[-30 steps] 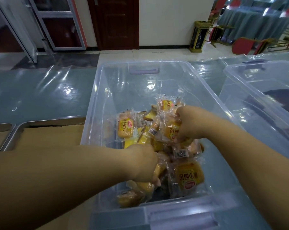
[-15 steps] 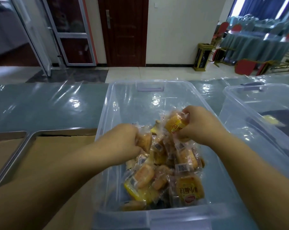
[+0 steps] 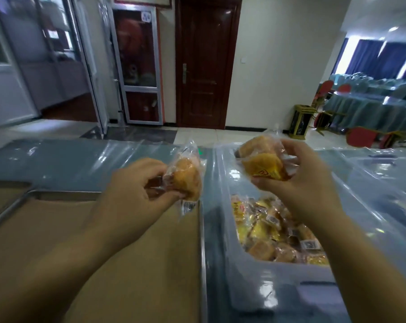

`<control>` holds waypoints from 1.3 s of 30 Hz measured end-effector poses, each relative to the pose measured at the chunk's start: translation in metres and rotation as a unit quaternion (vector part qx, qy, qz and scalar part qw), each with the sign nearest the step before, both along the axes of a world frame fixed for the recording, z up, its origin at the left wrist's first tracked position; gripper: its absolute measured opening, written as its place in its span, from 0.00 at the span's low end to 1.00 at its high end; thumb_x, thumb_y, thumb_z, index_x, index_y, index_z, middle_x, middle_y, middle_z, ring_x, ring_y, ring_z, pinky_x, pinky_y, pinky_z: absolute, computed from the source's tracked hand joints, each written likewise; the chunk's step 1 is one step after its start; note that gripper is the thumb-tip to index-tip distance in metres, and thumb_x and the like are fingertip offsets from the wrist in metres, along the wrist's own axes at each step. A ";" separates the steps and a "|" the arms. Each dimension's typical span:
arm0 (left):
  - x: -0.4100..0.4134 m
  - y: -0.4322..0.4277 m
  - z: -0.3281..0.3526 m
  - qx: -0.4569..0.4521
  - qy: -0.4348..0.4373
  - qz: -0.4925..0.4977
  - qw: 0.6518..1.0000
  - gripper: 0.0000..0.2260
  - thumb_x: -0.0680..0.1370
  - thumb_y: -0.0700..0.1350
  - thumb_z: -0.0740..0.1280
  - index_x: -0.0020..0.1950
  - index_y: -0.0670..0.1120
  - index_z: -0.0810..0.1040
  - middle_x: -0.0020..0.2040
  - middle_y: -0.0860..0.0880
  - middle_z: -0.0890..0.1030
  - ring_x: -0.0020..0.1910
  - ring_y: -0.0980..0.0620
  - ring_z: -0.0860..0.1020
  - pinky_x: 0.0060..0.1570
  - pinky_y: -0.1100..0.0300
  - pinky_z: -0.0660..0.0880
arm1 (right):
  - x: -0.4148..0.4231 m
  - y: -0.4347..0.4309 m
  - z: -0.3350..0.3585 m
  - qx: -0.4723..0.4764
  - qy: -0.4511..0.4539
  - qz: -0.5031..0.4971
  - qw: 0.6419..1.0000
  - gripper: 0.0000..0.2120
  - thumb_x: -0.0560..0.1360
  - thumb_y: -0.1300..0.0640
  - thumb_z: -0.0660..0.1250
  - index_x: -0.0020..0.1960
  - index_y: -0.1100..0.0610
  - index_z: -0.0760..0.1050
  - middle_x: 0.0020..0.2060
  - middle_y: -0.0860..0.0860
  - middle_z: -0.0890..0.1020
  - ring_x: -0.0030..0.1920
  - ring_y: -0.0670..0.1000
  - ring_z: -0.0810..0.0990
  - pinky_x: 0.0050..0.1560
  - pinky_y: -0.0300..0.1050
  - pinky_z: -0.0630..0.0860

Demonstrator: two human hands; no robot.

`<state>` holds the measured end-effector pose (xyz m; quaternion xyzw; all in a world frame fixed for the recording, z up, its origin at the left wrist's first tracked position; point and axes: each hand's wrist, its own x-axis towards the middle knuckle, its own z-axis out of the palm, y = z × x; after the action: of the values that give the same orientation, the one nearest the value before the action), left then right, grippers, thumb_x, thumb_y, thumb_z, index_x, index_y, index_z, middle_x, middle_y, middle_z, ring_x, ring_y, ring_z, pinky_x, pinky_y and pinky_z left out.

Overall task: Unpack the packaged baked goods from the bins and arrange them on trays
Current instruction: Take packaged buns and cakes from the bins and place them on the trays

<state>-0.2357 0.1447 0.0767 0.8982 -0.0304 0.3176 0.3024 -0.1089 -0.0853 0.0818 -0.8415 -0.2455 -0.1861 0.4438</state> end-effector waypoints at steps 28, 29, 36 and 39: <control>-0.240 0.401 -0.139 -0.068 0.160 0.256 0.951 0.06 0.67 0.40 0.76 0.40 0.46 0.82 0.38 0.49 0.79 0.39 0.52 0.75 0.40 0.56 0.72 | -0.181 0.448 -0.155 -0.126 0.232 0.251 0.931 0.31 0.63 0.39 0.74 0.62 0.44 0.68 0.48 0.40 0.78 0.47 0.41 0.78 0.45 0.40 0.77; -0.240 0.414 -0.143 -0.069 0.173 0.260 0.948 0.06 0.66 0.40 0.77 0.39 0.46 0.82 0.38 0.49 0.78 0.39 0.50 0.76 0.40 0.54 0.73 | -0.182 0.463 -0.158 -0.126 0.241 0.253 0.928 0.29 0.64 0.39 0.74 0.61 0.44 0.68 0.47 0.39 0.78 0.46 0.40 0.77 0.43 0.38 0.76; -0.244 0.508 -0.169 -0.086 0.205 0.271 0.937 0.07 0.67 0.39 0.76 0.43 0.45 0.83 0.40 0.49 0.79 0.39 0.50 0.78 0.41 0.57 0.76 | -0.183 0.567 -0.168 -0.146 0.301 0.256 0.907 0.24 0.70 0.46 0.72 0.62 0.46 0.68 0.49 0.44 0.79 0.47 0.44 0.78 0.50 0.48 0.78; -0.237 0.549 -0.178 -0.086 0.202 0.260 0.940 0.08 0.66 0.38 0.77 0.43 0.44 0.83 0.40 0.49 0.79 0.39 0.52 0.78 0.40 0.59 0.76 | -0.180 0.610 -0.175 -0.130 0.320 0.241 0.907 0.24 0.67 0.49 0.74 0.60 0.47 0.70 0.48 0.44 0.80 0.47 0.45 0.80 0.49 0.50 0.79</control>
<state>-0.4725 0.6938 -0.1015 0.8909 0.2931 0.1981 0.2850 -0.2885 0.5244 -0.0928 -0.8214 -0.3075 0.2397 0.4162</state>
